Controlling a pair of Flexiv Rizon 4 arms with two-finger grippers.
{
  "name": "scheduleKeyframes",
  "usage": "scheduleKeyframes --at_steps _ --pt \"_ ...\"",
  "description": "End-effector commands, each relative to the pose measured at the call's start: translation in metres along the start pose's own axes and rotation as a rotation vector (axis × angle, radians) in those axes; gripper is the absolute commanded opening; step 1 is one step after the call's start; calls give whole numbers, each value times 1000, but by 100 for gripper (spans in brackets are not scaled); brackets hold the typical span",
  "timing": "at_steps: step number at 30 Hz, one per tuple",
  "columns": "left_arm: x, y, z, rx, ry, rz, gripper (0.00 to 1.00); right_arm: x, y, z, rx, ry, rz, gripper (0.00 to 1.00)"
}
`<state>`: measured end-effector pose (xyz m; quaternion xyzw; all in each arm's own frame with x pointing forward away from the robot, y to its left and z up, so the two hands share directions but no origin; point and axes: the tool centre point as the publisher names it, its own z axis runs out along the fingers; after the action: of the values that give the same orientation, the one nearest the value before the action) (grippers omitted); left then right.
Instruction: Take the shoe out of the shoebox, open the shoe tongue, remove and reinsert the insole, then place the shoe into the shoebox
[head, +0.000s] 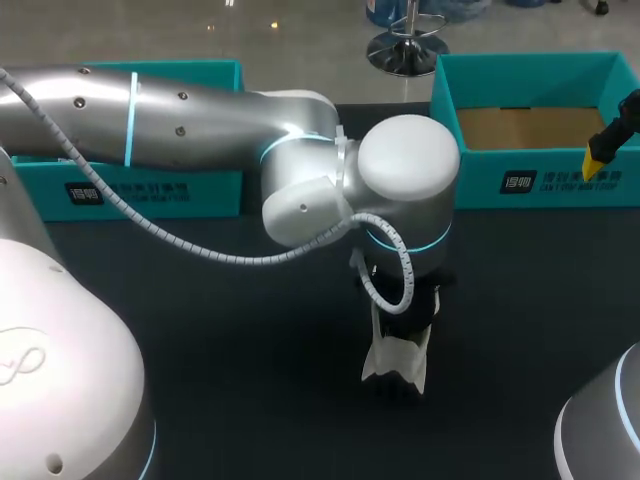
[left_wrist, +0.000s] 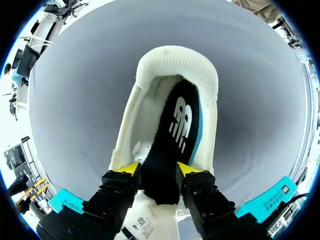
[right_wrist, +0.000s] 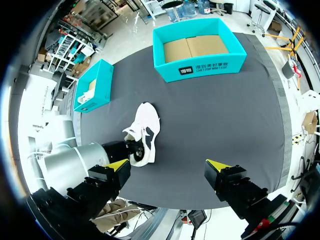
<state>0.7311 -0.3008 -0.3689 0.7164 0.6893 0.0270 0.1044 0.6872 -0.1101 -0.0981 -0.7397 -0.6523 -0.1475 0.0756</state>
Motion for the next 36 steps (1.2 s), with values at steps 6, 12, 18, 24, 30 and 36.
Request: scheduleKeyframes --at_steps 6,12,18,24,30,36 --pt "4 -4 1 17 -5 -3 100 1 3 0 7 -3 0 100" --pt "3 -3 -2 18 -11 -12 100 1 3 0 7 -3 0 100" --pt "3 -1 -4 11 -14 -19 100 1 3 0 7 -3 0 100" --pt "3 4 -13 8 -13 -28 100 1 3 0 7 -3 0 100" --pt "2 19 -30 -19 -9 -34 100 1 3 0 7 -3 0 100" --pt "2 43 -57 -32 15 0 100 1 3 0 7 -3 0 100"
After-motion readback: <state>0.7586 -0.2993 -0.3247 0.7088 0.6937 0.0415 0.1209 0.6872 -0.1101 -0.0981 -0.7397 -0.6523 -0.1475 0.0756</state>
